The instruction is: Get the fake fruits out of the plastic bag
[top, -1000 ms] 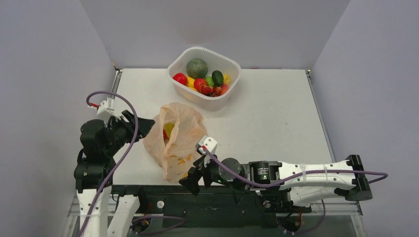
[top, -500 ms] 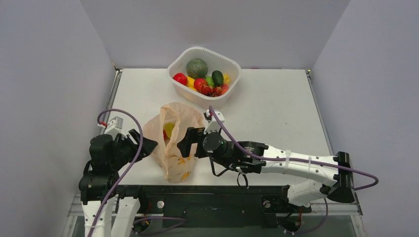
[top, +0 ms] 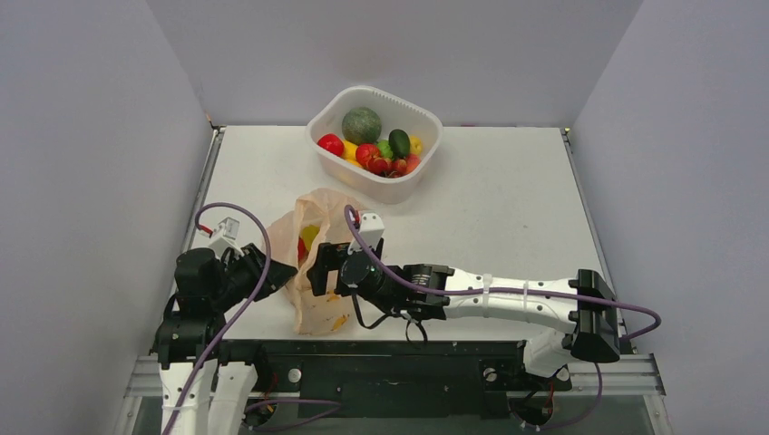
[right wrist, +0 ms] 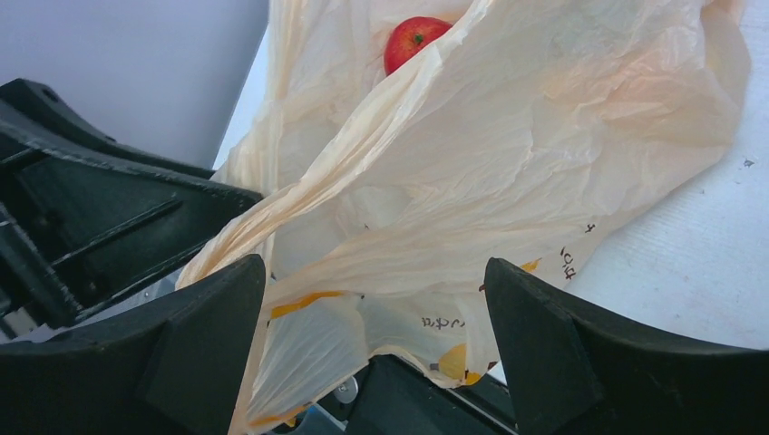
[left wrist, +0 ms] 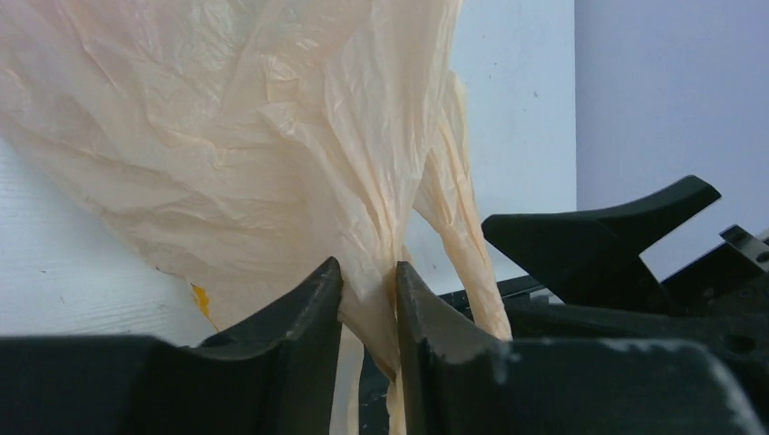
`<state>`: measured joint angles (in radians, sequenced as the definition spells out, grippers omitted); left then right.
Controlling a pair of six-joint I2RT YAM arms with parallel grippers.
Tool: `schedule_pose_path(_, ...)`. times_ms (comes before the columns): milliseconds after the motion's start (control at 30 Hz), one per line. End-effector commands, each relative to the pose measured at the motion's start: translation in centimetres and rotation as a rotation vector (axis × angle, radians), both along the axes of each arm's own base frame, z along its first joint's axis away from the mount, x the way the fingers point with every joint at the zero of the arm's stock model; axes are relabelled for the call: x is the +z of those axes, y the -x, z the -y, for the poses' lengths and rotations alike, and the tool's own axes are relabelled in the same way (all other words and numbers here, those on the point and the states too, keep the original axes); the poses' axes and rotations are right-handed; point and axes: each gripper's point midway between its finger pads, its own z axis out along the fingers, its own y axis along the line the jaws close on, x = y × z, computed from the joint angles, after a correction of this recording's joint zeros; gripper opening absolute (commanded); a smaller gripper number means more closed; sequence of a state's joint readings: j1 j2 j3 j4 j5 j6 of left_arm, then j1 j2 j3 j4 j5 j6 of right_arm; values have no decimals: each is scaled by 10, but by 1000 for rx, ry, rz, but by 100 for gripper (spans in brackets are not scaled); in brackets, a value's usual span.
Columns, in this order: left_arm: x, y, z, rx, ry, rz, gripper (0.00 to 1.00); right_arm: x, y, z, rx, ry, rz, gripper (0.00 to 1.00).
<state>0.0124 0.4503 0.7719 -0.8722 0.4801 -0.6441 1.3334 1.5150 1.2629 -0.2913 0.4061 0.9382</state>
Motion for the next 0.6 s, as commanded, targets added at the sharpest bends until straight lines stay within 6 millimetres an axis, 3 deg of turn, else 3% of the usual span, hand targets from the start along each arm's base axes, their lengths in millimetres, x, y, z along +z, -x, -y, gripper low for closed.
schedule_pose_path(0, 2, -1, 2, -42, -27, 35, 13, 47, 3, -4, -28, -80, 102, 87)
schedule_pose_path(100, 2, 1, -1, -36, -57, 46, 0, 56, 9, -2, -29, -64, 146, 87)
schedule_pose_path(200, 4, 2, 2, -51, -54, 53, 0, 60, 19, -7, -8, -52, 168, 87)
schedule_pose_path(367, 9, 0, 6, -69, -34, 68, 0, 61, 19, -21, -4, -38, 180, 85)
schedule_pose_path(567, 14, -2, 10, -87, -21, 73, 0, 42, 19, -46, 26, -2, 180, 79)
